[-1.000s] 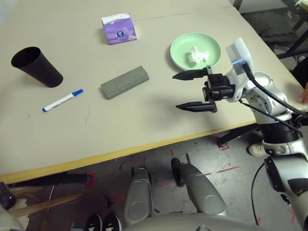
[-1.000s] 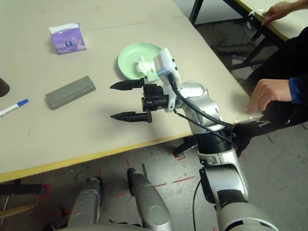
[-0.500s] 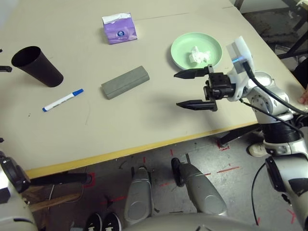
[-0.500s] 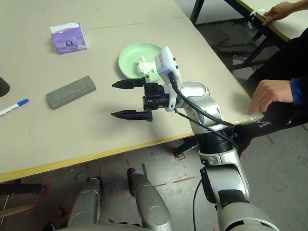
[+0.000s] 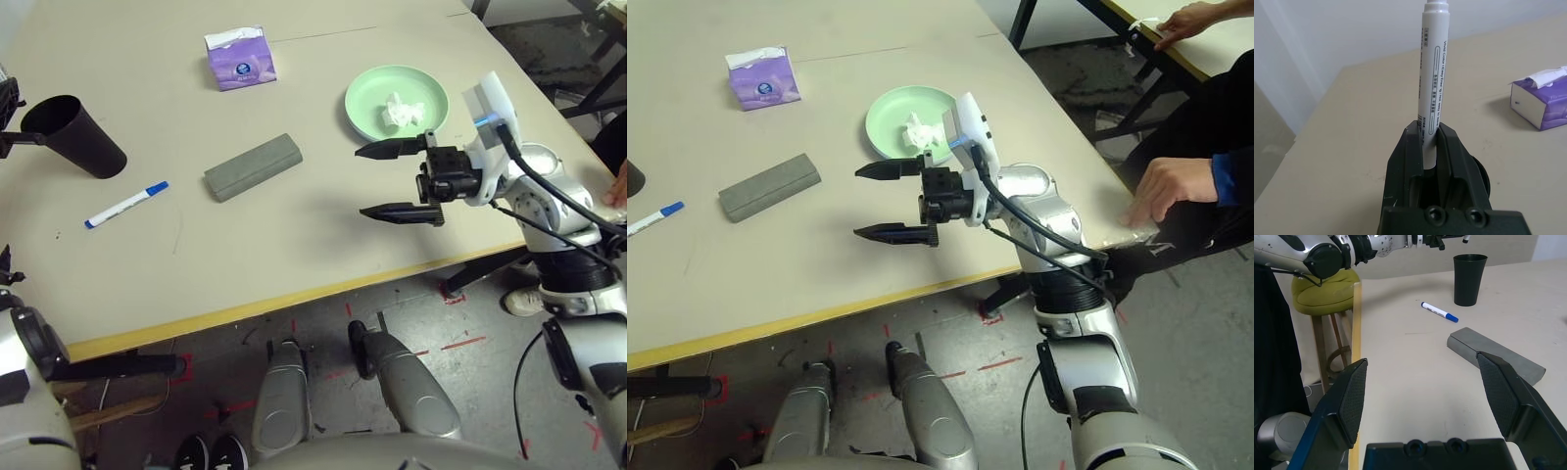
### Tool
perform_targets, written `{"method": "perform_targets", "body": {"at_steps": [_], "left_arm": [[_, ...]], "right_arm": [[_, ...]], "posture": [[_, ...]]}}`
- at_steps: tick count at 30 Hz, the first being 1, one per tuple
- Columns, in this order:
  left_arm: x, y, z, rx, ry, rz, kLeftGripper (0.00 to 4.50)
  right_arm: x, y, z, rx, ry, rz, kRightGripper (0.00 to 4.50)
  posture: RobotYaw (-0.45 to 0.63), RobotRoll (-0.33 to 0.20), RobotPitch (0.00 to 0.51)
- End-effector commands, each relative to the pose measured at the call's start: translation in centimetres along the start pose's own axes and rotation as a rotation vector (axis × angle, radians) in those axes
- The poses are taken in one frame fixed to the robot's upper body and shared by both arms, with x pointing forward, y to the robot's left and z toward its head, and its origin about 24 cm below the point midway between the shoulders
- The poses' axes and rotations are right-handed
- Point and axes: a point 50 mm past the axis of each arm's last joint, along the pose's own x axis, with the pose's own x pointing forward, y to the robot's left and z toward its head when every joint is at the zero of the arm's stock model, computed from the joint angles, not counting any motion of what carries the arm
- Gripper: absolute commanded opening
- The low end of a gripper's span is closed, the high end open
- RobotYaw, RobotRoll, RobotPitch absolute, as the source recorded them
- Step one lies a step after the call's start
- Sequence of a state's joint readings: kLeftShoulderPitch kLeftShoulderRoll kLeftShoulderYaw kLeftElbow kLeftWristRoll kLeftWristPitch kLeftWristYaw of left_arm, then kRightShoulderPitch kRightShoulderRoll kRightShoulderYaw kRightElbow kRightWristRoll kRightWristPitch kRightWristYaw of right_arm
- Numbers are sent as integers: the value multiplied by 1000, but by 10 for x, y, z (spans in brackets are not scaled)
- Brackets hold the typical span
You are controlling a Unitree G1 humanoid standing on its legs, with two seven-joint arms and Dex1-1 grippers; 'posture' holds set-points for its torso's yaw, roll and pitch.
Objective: Organize and tidy the items on the table.
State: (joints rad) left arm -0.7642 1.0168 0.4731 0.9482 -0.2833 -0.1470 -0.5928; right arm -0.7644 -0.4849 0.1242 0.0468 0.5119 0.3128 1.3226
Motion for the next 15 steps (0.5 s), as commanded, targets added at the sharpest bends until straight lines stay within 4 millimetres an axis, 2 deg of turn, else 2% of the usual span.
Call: {"method": "perform_targets", "body": {"at_steps": [1,5,15], "left_arm": [[-3,-1,-8,3,23,7,285],[-4,-3,-11,1,24,9,285],[-2,-5,-10,-13,8,14,3663]], "right_arm": [[-3,1,3,-7,-6,-1,4500],[-3,1,5,-11,-6,-2,4500],[-4,-1,7,-19,-3,-12,4500]], "posture": [[-129,0,305],[-130,0,306],[-131,0,306]]}}
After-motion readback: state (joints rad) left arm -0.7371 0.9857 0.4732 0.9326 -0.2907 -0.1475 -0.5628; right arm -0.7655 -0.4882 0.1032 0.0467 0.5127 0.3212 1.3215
